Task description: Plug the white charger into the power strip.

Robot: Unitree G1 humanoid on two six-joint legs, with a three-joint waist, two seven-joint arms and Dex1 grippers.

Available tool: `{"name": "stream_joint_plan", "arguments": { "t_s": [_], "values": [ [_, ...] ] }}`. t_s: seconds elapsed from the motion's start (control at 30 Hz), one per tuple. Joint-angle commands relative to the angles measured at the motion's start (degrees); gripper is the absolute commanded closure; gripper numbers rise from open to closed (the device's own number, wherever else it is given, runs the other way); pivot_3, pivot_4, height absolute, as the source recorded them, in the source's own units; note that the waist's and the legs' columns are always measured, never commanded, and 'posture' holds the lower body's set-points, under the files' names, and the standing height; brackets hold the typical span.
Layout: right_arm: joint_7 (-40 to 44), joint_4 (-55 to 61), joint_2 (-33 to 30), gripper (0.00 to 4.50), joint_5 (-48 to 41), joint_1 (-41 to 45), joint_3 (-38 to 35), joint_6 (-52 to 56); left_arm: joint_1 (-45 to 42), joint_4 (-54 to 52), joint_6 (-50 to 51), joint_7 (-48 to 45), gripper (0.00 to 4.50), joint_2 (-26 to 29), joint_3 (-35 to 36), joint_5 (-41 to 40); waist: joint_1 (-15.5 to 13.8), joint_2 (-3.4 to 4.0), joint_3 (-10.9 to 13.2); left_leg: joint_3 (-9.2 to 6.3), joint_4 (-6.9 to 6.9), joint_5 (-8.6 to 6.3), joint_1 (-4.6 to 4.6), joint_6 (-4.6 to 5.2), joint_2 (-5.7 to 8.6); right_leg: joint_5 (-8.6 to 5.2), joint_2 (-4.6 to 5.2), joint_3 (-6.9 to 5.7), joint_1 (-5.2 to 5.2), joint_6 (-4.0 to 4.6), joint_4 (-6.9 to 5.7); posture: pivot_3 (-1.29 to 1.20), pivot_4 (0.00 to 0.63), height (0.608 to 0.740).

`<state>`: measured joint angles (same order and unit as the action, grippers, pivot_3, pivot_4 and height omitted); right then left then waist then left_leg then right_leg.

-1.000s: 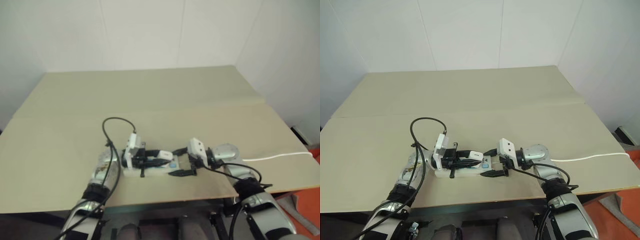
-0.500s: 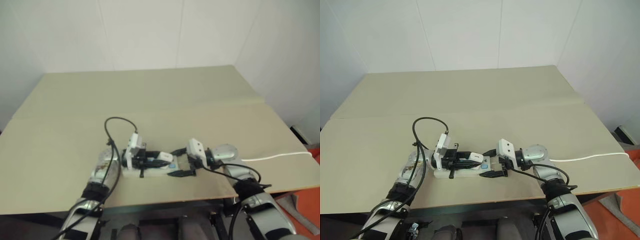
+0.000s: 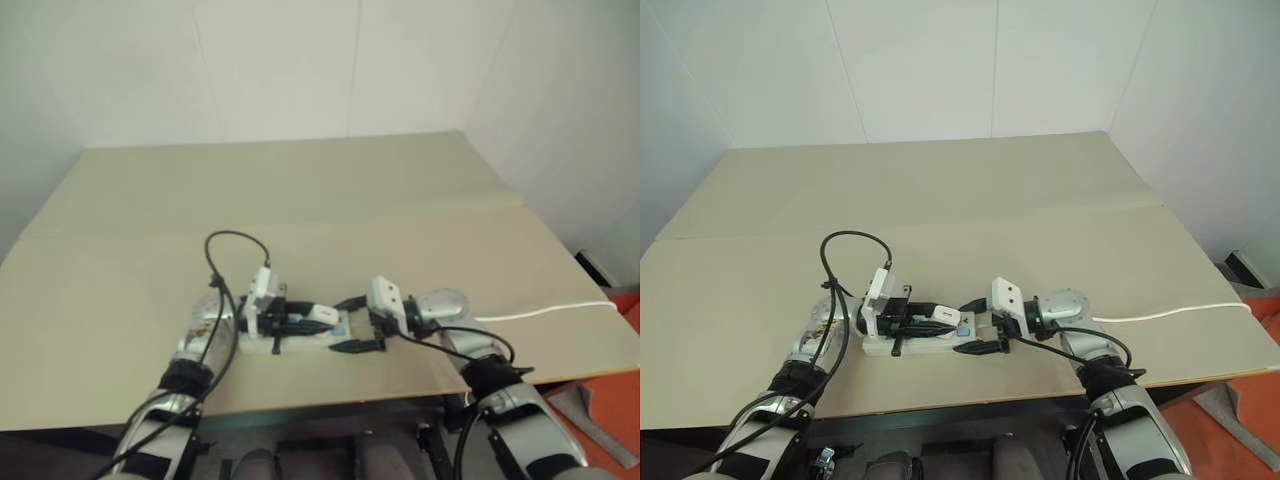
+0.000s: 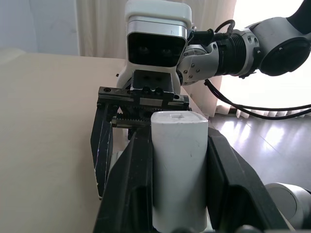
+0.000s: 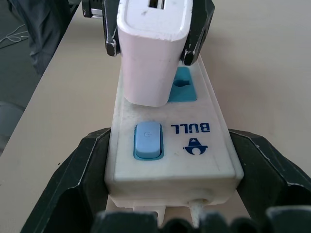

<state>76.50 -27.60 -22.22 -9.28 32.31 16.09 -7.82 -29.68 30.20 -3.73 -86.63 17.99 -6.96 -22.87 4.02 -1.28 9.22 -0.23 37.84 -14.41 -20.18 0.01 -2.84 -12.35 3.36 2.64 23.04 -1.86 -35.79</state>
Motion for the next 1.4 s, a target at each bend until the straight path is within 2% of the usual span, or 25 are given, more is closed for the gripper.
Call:
{"name": "stream_joint_plan", "arguments": {
  "t_s": [0.03,0.27,0.57,0.83,1.13,1.4],
  "values": [
    [0.06,-1.04,-0.98,1.11,1.86,-0.33,0.44,-1.04,1.01,5.83,1.05,4.49,3.49,3.66,3.73,1.67,0.0,0.0,0.0,-0.03,0.0,0.0,0.0,0.0,0.0,0.0,-0.02,0.0,0.0,0.0,0.0,0.0,0.15,0.74],
    [0.11,-1.12,-1.29,1.11,1.66,-0.27,0.69,-1.04,2.62,3.06,2.51,4.61,3.49,5.34,5.19,-0.27,0.2,0.01,0.0,-0.06,-0.06,0.0,0.0,0.0,0.0,0.01,-0.08,0.06,0.06,0.02,-0.03,0.0,0.15,0.74],
    [0.18,-1.68,-1.48,1.11,1.52,-0.12,1.13,-1.28,8.39,-6.3,5.73,7.03,3.49,9.12,8.8,-5.51,1.3,0.0,0.07,-0.06,-0.27,0.0,-0.01,0.0,-0.02,0.09,-0.2,0.2,0.31,-0.09,-0.14,0.0,0.15,0.74],
    [0.29,-2.46,-1.08,1.11,1.54,0.66,1.57,-1.54,11.0,-9.19,6.36,7.71,3.49,11.38,8.68,-7.13,1.5,-0.11,0.14,-0.03,-0.3,0.0,-0.08,0.0,-0.02,0.13,-0.26,0.33,0.76,-0.06,-0.23,0.0,0.15,0.74],
    [0.89,-2.22,-1.24,1.11,1.44,0.31,1.46,-1.52,7.74,-7.28,4.98,7.54,3.49,7.68,7.01,-5.53,-0.33,-0.25,0.17,0.12,-0.29,0.0,-0.18,0.0,0.08,0.07,-0.2,0.54,0.82,0.08,-0.1,0.0,0.15,0.74],
    [1.3,-0.88,-1.81,1.11,1.25,-0.59,1.55,-0.5,5.37,-12.62,13.08,5.2,3.49,6.06,9.04,-11.66,-0.25,-0.37,0.25,0.12,-0.29,0.0,-0.53,0.0,0.1,0.2,-0.25,0.61,1.12,-0.12,-0.12,0.0,0.15,0.74]
  ]
}}
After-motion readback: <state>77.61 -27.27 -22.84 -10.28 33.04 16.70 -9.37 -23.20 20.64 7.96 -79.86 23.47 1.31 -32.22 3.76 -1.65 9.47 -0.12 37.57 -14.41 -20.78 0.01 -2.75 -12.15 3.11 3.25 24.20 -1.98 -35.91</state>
